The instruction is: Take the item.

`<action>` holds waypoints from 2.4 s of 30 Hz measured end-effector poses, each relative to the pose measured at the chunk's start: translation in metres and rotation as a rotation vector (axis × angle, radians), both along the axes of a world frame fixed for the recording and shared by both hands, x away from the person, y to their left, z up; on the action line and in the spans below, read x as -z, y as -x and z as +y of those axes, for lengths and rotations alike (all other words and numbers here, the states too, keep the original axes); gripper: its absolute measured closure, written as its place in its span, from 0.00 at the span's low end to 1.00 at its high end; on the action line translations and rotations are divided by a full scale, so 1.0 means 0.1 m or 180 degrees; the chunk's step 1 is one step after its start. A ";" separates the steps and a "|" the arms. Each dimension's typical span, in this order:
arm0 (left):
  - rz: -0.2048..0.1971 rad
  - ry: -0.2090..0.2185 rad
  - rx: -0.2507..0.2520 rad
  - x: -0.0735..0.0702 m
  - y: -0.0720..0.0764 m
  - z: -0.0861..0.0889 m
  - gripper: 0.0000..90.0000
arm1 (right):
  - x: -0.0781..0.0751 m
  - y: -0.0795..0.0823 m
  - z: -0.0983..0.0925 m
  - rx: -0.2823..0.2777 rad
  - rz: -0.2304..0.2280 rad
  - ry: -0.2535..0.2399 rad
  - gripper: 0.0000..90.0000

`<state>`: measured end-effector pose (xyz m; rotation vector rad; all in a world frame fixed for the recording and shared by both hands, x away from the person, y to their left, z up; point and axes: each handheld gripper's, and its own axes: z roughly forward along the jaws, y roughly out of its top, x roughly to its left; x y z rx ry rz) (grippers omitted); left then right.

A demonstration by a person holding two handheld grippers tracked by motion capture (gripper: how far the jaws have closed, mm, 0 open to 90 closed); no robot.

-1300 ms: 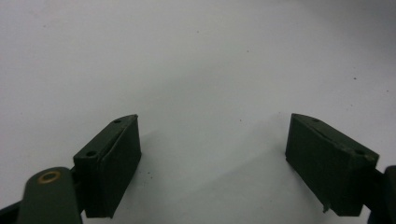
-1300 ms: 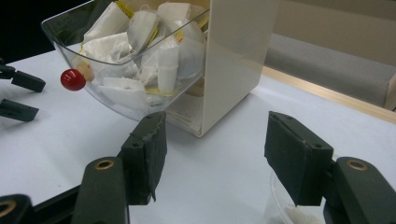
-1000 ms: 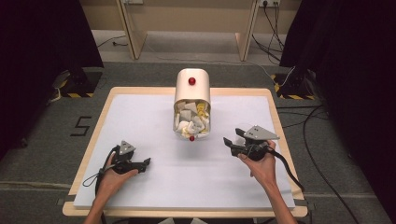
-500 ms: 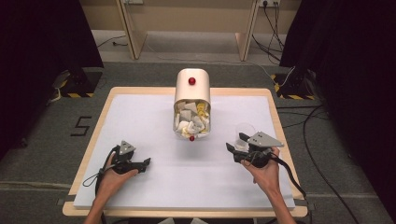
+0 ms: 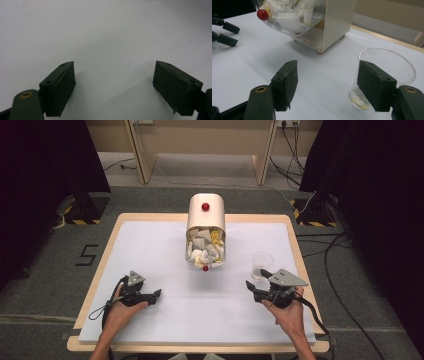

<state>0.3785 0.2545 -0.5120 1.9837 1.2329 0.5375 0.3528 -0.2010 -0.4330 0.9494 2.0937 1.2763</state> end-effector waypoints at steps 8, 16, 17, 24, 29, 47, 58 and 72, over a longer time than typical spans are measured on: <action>0.0000 -0.0001 0.0001 0.00 0.00 0.00 0.19 | 0.05 0.06 0.03 -0.0029 0.0018 0.0120 0.34; -0.0001 0.0000 0.0001 0.00 0.00 0.00 0.19 | 0.13 0.11 0.06 -0.0074 0.0103 0.0163 0.32; 0.0000 0.0000 0.0001 0.00 0.00 0.00 0.19 | 0.16 0.11 0.05 -0.0066 0.0127 0.0159 0.32; -0.0001 0.0000 0.0001 0.00 0.00 0.00 0.19 | 0.27 0.15 0.00 -0.0043 0.0219 0.0181 0.32; -0.0001 -0.0001 0.0001 0.00 0.00 0.00 0.19 | 0.30 0.16 -0.04 -0.0039 0.0276 0.0176 0.31; -0.0004 -0.0002 0.0001 0.00 0.00 0.00 0.19 | 0.47 0.20 -0.14 -0.0040 0.0535 0.0207 0.27; -0.0005 -0.0003 0.0000 0.00 0.00 0.00 0.19 | 0.52 0.26 -0.17 -0.0033 0.0621 0.0272 0.24; -0.0004 -0.0006 0.0002 0.00 0.00 0.00 0.19 | 0.70 0.35 -0.11 -0.0153 0.0856 0.0518 0.18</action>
